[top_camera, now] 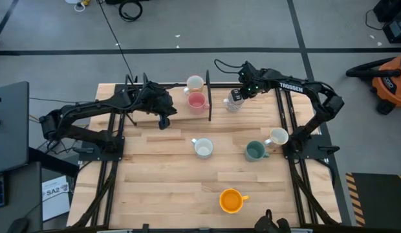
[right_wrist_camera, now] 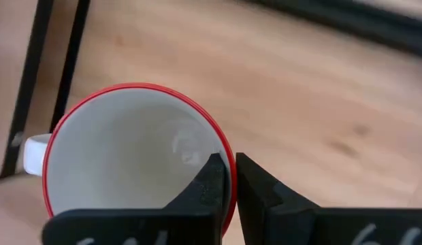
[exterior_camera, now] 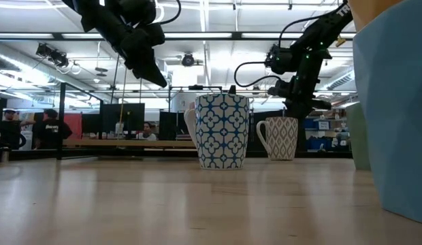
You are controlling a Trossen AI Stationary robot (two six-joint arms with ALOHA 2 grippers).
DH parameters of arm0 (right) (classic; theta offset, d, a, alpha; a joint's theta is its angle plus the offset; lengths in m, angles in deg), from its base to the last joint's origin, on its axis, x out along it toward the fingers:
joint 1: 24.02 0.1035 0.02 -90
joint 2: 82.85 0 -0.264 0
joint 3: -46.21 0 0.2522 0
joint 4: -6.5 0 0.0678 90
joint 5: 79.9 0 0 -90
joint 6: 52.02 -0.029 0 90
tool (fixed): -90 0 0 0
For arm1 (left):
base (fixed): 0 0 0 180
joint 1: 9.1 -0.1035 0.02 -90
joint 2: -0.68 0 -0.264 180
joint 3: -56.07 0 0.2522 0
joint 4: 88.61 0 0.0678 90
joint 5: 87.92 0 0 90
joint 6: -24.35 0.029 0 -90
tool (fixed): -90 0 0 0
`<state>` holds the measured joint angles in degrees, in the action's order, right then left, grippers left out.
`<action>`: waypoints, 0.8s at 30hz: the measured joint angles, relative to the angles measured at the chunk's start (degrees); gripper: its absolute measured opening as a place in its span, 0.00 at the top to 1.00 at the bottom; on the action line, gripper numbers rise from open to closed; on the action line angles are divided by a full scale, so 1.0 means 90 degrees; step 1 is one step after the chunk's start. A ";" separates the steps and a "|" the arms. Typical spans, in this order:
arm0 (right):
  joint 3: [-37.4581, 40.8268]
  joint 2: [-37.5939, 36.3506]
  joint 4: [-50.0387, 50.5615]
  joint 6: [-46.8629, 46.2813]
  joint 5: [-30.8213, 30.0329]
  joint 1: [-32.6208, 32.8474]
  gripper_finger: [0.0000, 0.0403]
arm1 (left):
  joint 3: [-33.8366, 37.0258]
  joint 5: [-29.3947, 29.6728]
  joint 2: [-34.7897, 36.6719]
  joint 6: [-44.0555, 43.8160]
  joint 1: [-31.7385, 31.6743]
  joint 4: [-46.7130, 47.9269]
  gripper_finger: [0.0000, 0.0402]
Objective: Place coffee mugs
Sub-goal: Put the gray patterned mug on the shelf
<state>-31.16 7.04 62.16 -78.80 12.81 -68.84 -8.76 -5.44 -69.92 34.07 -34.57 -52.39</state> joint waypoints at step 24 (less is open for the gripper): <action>-0.3519 -0.0009 0.4270 0.0651 0.0035 0.1196 0.93 | -0.0002 -0.1026 0.0000 0.1062 0.0422 -0.2590 0.87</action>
<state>-62.83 6.95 100.59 -72.95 13.12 -58.07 -8.78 -14.67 -69.92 43.62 -30.78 -75.70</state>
